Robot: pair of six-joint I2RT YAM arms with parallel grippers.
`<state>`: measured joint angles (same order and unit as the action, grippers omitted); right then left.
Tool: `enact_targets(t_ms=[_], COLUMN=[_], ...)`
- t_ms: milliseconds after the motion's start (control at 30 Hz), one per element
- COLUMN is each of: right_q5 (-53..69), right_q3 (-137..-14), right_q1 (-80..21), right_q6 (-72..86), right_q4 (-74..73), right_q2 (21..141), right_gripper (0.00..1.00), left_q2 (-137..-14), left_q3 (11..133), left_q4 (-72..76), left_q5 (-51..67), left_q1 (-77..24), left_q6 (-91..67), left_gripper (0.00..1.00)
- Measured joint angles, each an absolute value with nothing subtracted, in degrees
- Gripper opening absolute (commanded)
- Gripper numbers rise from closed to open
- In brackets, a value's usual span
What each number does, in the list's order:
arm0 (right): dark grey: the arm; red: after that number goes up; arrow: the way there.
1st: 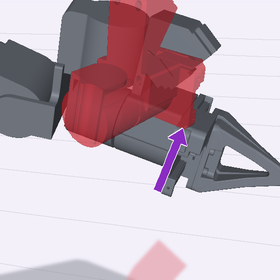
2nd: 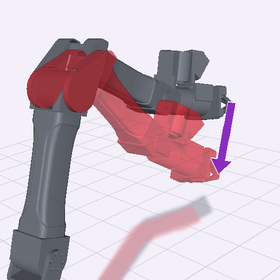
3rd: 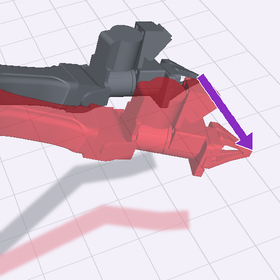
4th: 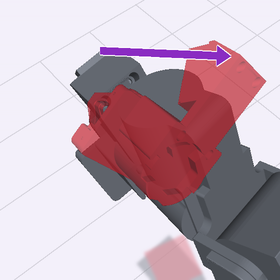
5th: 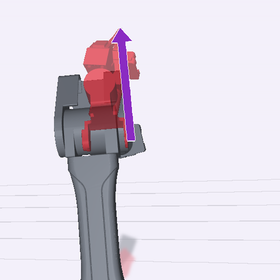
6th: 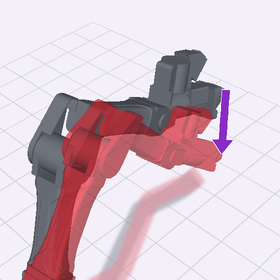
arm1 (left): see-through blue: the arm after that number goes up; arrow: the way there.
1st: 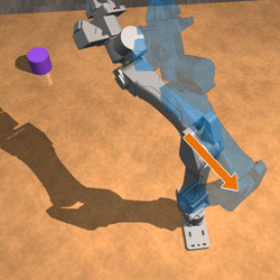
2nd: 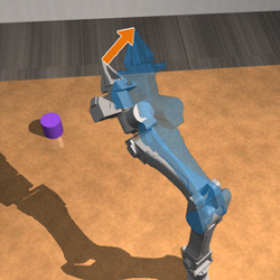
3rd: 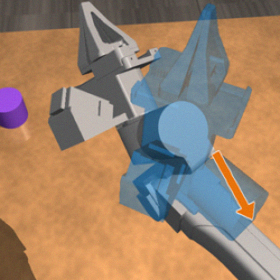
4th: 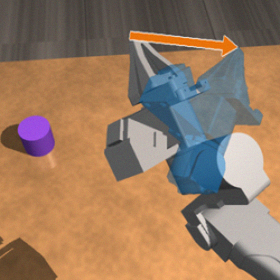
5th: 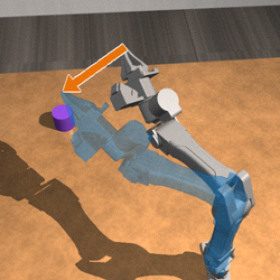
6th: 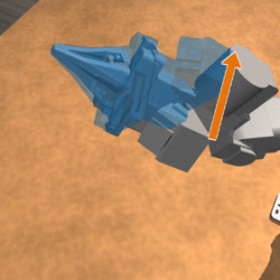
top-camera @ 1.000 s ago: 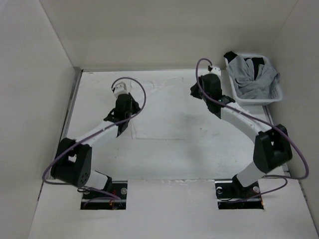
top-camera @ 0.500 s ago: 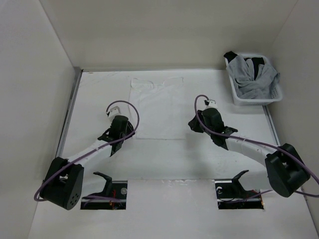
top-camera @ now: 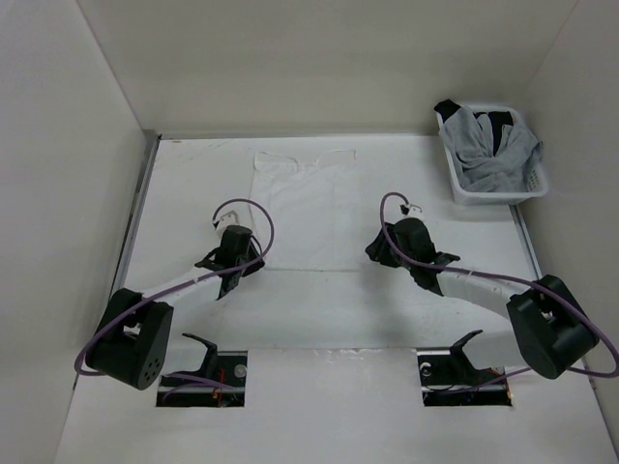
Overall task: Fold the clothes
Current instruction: Flatten the tank top out
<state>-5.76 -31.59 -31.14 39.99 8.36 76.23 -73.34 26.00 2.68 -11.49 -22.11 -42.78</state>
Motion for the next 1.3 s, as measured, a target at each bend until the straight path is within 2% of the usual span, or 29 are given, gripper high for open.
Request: enact_targets(t_ms=[133, 267, 500, 667, 733, 867, 1033, 1100, 1300], right_q5=[-5.23, -3.22, 1.76, 4.71, 5.28, 5.69, 5.61, 5.61, 5.58], right_q3=[-31.03, -31.03, -30.94, -30.5, -29.65, -28.01, -26.37, -26.37, -26.37], right_q1=[-30.72, -30.65, -30.65, -30.37, -30.02, -28.64, -26.74, -26.63, -27.29], right_q6=[40.82, 41.82, 44.53, 47.03, 48.21, 50.0, 50.83, 50.83, 50.83], right_q4=[8.62, 9.32, 11.9, 15.7, 16.62, 18.22, 18.57, 18.98, 19.68], right_q2=[76.73, 80.01, 83.46, 86.35, 86.65, 86.11, 82.5, 82.43, 84.18], right_gripper=[0.45, 0.42, 0.39, 0.12, 0.04, 0.0, 0.01, 0.01, 0.02], left_q2=[-73.49, -73.49, -73.49, -72.93, -70.94, -61.87, -50.06, -49.56, -51.94], left_q3=[26.0, 25.74, 24.67, 23.75, 22.46, 19.11, 15.68, 14.92, 13.82], left_q4=[2.11, 2.17, 3.62, 4.49, 4.49, 3.88, 2.63, 2.07, -0.14], left_q5=[-10.61, -10.04, -8.16, -6.72, -6.2, -4.82, -3.31, -2.7, -1.43], left_q1=[-21.39, -20.93, -20.43, -19.38, -18.74, -15.73, -8.95, -6.92, -6.81], left_q6=[-42.76, -42.78, -42.85, -43.35, -44.05, -46.19, -49.63, -50.11, -50.48], left_gripper=[0.2, 0.2, 0.07, 0.02, 0.02, 0.02, 0.11, 0.16, 0.19])
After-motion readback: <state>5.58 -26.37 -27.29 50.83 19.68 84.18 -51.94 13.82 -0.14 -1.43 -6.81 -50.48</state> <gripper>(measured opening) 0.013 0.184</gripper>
